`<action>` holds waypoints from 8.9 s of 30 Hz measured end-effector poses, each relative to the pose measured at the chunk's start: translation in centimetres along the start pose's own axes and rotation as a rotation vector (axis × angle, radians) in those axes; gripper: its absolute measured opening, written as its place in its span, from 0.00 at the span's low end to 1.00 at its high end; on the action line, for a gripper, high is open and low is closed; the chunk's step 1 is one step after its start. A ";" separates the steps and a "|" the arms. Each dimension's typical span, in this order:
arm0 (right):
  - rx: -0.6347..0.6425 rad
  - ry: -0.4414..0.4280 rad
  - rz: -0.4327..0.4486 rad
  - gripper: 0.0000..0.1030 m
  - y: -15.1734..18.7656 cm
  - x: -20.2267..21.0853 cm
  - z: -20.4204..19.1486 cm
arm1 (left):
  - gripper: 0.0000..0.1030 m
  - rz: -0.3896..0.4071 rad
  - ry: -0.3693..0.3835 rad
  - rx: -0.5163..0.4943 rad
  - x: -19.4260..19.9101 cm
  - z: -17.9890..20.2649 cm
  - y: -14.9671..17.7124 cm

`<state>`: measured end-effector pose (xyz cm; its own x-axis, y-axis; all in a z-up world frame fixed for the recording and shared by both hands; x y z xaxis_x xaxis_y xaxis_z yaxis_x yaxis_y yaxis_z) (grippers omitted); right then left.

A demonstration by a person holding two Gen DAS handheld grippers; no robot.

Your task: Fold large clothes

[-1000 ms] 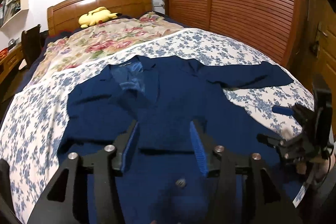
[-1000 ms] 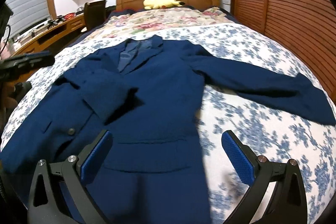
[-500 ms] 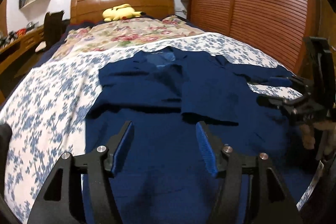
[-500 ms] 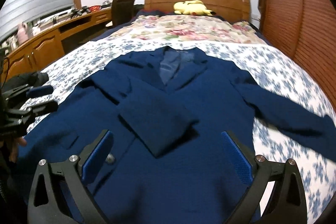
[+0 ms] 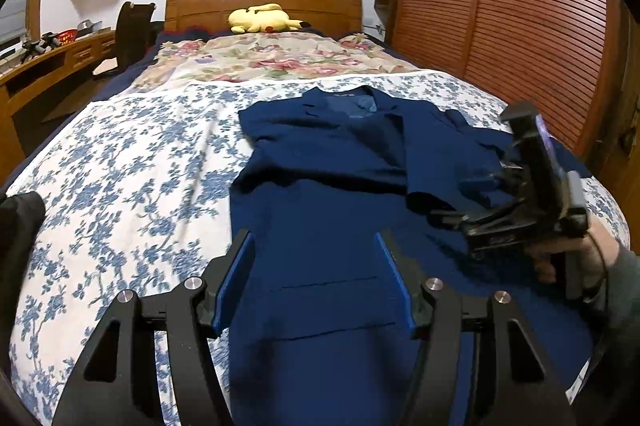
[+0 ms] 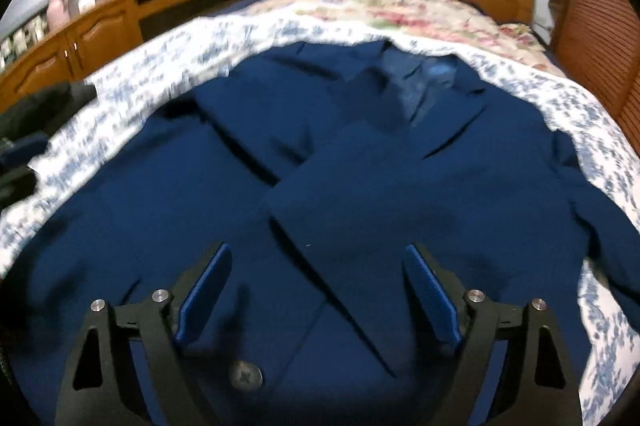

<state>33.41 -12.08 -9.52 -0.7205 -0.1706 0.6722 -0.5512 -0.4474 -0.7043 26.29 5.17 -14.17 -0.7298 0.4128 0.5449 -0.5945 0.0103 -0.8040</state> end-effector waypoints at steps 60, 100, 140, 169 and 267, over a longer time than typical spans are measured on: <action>-0.364 0.112 0.030 0.42 9.8 4.8 18.6 | 0.60 -0.026 0.138 -0.132 -8.3 14.1 -0.8; -0.232 0.184 0.012 0.14 12.1 10.7 15.5 | 0.60 0.012 0.172 -0.141 -6.6 13.9 -1.5; -0.715 0.733 -0.250 0.66 18.8 5.6 50.9 | 0.81 0.046 0.179 -0.132 -7.7 13.2 -1.5; -0.366 0.669 0.029 0.14 5.9 16.4 38.2 | 0.81 0.068 0.205 -0.191 -3.9 14.3 -2.1; -0.088 -0.126 0.025 0.35 4.2 5.1 0.3 | 0.81 0.125 0.001 -0.054 6.0 -0.6 0.4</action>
<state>27.54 -15.10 -8.93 -0.6789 -0.2919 0.6737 -0.5727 -0.3638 -0.7346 21.88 8.18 -11.35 -0.7968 0.4149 0.4393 -0.4797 0.0076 -0.8774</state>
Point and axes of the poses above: each gripper's, at about its wrist camera, not at the fingertips, and x roughly against the way its jaws point, z to its right, y to its underside, the point moved 5 cm from there along -x, roughly the way its jaws point, and after that the axes turned 13 degrees about y, right-handed, at the moved point
